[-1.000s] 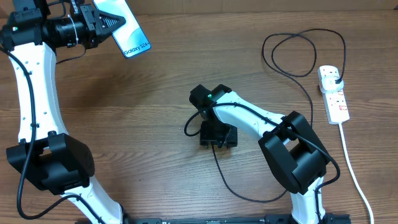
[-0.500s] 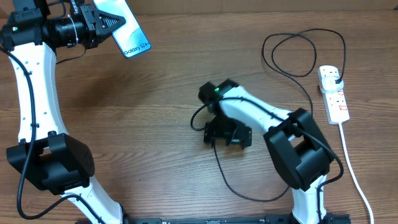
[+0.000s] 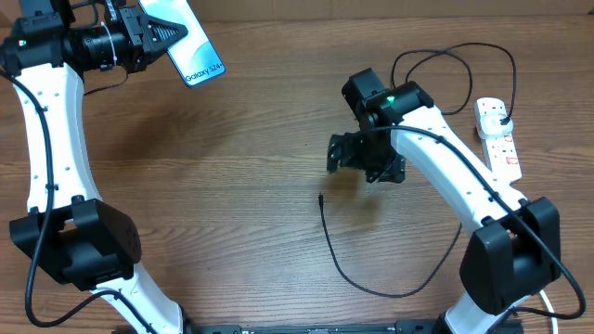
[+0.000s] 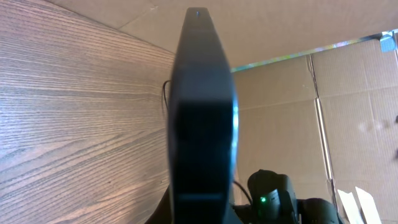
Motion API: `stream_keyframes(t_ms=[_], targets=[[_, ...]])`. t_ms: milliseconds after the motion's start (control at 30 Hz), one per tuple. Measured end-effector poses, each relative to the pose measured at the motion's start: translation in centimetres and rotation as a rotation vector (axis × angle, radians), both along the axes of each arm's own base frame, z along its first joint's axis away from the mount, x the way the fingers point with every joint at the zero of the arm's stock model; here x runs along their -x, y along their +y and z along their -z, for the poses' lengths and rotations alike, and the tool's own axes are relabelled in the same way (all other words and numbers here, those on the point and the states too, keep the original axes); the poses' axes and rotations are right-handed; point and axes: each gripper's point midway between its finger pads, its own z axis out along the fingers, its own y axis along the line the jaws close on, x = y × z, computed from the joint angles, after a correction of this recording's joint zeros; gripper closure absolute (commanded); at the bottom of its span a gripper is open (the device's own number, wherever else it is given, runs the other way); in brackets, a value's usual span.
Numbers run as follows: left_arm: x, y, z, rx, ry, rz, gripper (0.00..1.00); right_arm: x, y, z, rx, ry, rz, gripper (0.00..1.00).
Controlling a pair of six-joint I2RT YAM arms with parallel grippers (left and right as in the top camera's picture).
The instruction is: Plug charger to phone and switch on socket
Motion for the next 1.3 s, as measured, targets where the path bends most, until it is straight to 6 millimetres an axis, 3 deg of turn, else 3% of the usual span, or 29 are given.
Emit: stream_keyframes(t_ms=[67,167,267,333,433,633,800,1300], targets=[[0.0,0.0,0.0,0.000,0.000,0.000,0.96,1.0,1.2,0.5,-0.045,0.026,-0.055,0.11],[0.0,0.0,0.0,-0.001,0.000,-0.001,0.96,2.4,2.9,2.1,-0.074,0.046,-0.100,0.34],[0.0,0.0,0.0,-0.002,0.001,-0.002,0.96,4.0,4.8,4.5,-0.098,0.059,-0.114,0.37],[0.0,0.0,0.0,-0.002,0.001,-0.002,0.96,5.0,5.7,6.3,-0.096,0.062,-0.107,0.47],[0.0,0.0,0.0,-0.002,0.001,-0.002,0.96,6.1,5.3,7.8,-0.020,0.059,-0.064,0.48],[0.0,0.0,0.0,-0.002,0.001,-0.002,0.96,4.8,4.4,8.3,0.065,-0.021,-0.028,0.52],[0.0,0.0,0.0,-0.002,0.001,-0.002,0.96,5.3,4.5,10.8,0.086,0.043,-0.037,0.59],[0.0,0.0,0.0,-0.002,0.001,-0.002,0.96,5.1,5.9,11.0,0.047,0.085,-0.031,0.87]])
